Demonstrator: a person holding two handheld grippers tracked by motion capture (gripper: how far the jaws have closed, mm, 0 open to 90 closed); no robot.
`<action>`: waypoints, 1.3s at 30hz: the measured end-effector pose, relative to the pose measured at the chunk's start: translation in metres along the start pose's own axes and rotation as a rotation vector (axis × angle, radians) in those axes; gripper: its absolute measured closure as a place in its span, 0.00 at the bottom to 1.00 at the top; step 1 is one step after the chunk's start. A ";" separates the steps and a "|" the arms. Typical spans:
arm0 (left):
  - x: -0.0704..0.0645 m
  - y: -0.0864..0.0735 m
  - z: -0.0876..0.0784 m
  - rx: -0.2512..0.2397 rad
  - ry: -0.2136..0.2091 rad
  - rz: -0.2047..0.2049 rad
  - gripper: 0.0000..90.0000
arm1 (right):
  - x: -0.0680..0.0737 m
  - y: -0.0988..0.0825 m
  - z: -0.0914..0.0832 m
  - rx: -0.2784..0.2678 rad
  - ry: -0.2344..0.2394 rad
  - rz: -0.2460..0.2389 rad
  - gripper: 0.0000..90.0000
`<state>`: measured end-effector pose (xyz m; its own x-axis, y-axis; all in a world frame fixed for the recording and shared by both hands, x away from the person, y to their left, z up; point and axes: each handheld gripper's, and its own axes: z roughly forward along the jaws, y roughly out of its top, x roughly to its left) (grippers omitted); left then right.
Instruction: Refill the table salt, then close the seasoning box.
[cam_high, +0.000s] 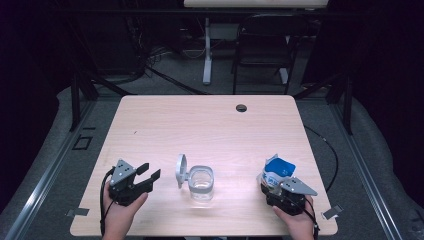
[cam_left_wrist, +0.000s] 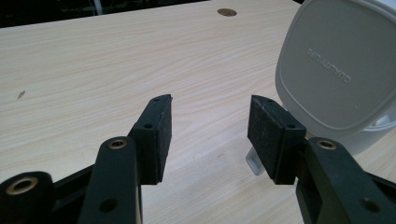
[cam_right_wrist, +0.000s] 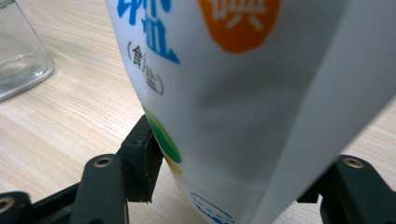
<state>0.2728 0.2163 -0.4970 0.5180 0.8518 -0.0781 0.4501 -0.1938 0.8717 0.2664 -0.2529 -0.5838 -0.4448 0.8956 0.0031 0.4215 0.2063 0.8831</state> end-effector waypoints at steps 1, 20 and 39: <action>0.000 0.000 0.000 -0.002 0.000 -0.002 0.56 | 0.000 0.000 0.000 0.003 0.000 -0.002 0.43; 0.000 0.001 0.000 -0.008 -0.001 -0.001 0.56 | 0.007 0.010 -0.010 -0.033 -0.004 -0.025 0.43; 0.004 -0.002 -0.001 -0.005 0.002 -0.007 0.55 | 0.016 0.029 -0.015 -0.051 0.006 -0.054 0.43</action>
<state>0.2732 0.2201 -0.4984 0.5135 0.8540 -0.0838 0.4504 -0.1852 0.8734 0.2591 -0.2383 -0.5509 -0.4707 0.8813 -0.0419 0.3563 0.2333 0.9048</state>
